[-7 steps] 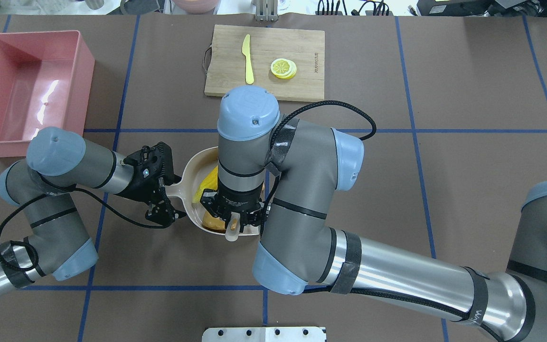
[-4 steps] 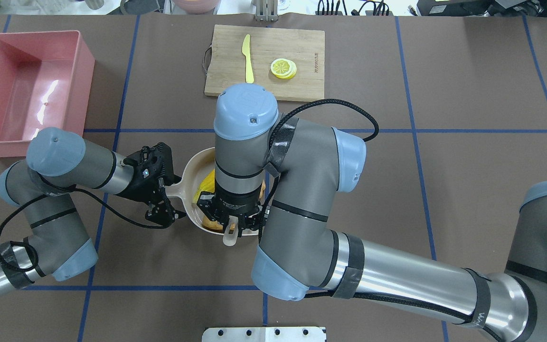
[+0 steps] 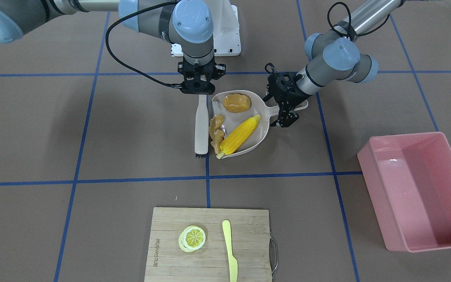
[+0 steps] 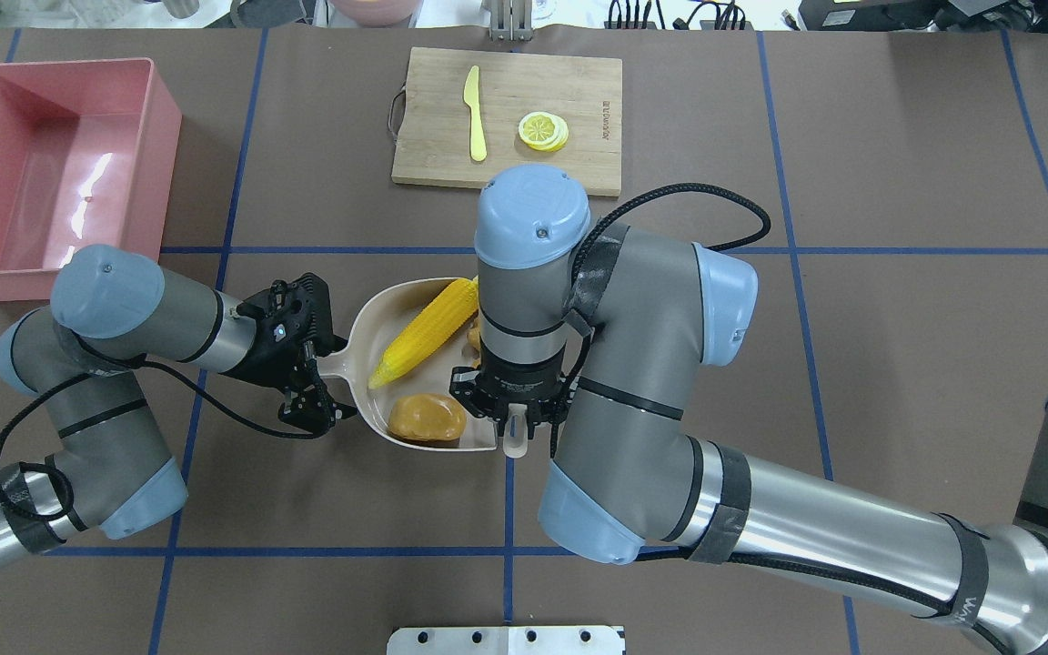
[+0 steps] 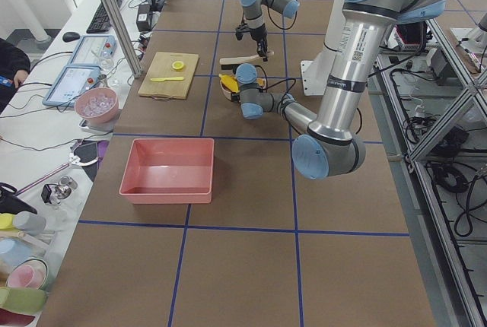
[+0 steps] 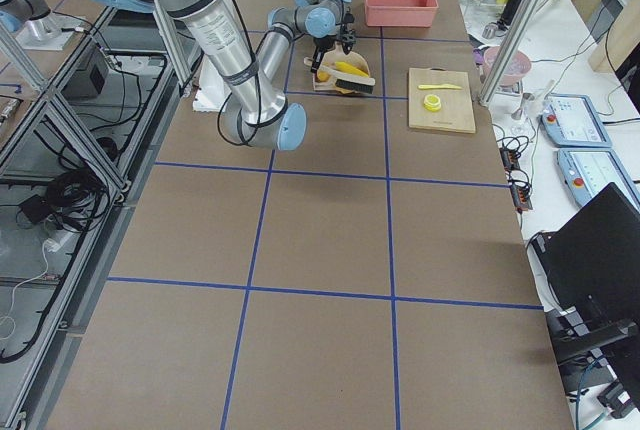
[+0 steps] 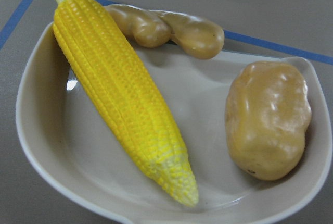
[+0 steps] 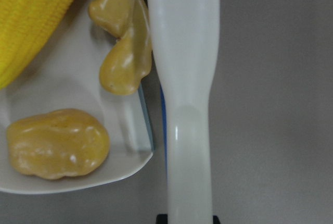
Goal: Sweep and dump trash into bin
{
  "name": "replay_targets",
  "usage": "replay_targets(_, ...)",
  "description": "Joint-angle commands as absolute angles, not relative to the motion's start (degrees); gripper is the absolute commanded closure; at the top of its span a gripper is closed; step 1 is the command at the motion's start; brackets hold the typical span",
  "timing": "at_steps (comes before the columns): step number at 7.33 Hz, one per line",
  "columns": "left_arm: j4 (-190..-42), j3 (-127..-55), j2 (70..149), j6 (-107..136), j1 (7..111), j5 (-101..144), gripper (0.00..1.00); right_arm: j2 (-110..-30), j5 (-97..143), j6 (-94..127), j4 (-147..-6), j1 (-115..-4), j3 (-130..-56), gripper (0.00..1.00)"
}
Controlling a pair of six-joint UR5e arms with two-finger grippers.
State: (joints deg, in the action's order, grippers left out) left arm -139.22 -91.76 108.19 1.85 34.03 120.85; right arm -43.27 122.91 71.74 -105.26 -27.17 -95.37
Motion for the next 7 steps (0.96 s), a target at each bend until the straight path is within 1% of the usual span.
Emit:
replay_targets(1,-139.22,-91.67,108.19,1.85,34.01,120.85,0.03,-43.86,118.15,69.35,-105.03,-23.68,-95.19,1.0)
replay_targets(2,-139.22,-91.76,108.19,1.85,34.01,120.85,0.03,-43.25,115.25,69.17,-104.68,-20.95,-94.66,1.0)
replay_targets(3,-139.22,-91.67,108.19,1.85,33.93,120.85,0.03,-43.24,115.05,67.95,-104.33,-20.4,-95.09,1.0)
replay_targets(5,-139.22,-91.67,108.19,1.85,33.93,120.85,0.03,-40.1,115.31,68.72,-104.68,-19.08,-94.75,1.0)
replay_targets(7,-139.22,-91.67,108.19,1.85,33.93,120.85,0.03,-38.68,114.87,68.82,-104.77,-18.02,-93.7,1.0)
